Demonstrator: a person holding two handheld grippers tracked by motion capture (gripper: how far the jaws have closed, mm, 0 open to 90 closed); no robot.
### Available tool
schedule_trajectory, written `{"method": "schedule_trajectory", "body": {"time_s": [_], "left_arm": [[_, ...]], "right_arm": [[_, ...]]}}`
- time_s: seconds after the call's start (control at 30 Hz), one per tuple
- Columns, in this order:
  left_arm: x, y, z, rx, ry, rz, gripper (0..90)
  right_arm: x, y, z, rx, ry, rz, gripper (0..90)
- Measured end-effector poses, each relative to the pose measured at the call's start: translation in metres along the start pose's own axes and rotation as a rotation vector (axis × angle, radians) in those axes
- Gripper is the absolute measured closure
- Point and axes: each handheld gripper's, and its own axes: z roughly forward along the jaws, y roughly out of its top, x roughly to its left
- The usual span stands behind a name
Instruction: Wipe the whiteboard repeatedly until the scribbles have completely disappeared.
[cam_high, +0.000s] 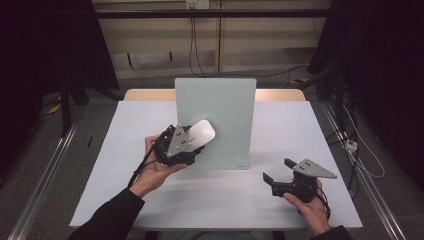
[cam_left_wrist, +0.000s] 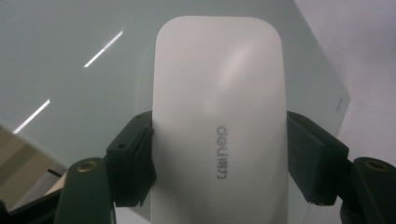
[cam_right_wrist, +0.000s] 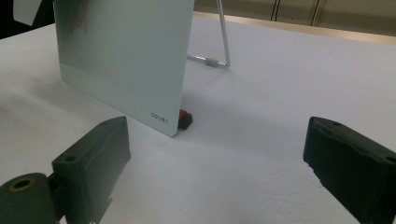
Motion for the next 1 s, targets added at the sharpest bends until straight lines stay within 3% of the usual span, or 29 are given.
{"method": "schedule_trajectory", "body": {"time_s": [0.1, 0.2, 0.57, 1.0], "left_arm": [[0.008, 0.005, -0.003, -0.02, 0.02, -0.014, 31.1], [0.004, 0.006, -0.001, -0.012, 0.035, 0.019, 31.1], [-0.033, -0.017, 0.015, 0.06, -0.05, 0.093, 31.1], [-0.052, -0.03, 0.023, 0.118, -0.113, 0.129, 31.1]], "right_arm": [[0.001, 0.0, 0.0, 0.0, 0.0, -0.005, 7.1], [0.0, 0.0, 0.0, 0.0, -0.001, -0.002, 7.1], [0.001, 0.0, 0.0, 0.001, -0.002, -0.006, 7.1], [0.001, 0.0, 0.0, -0.001, -0.001, -0.004, 7.1]]}}
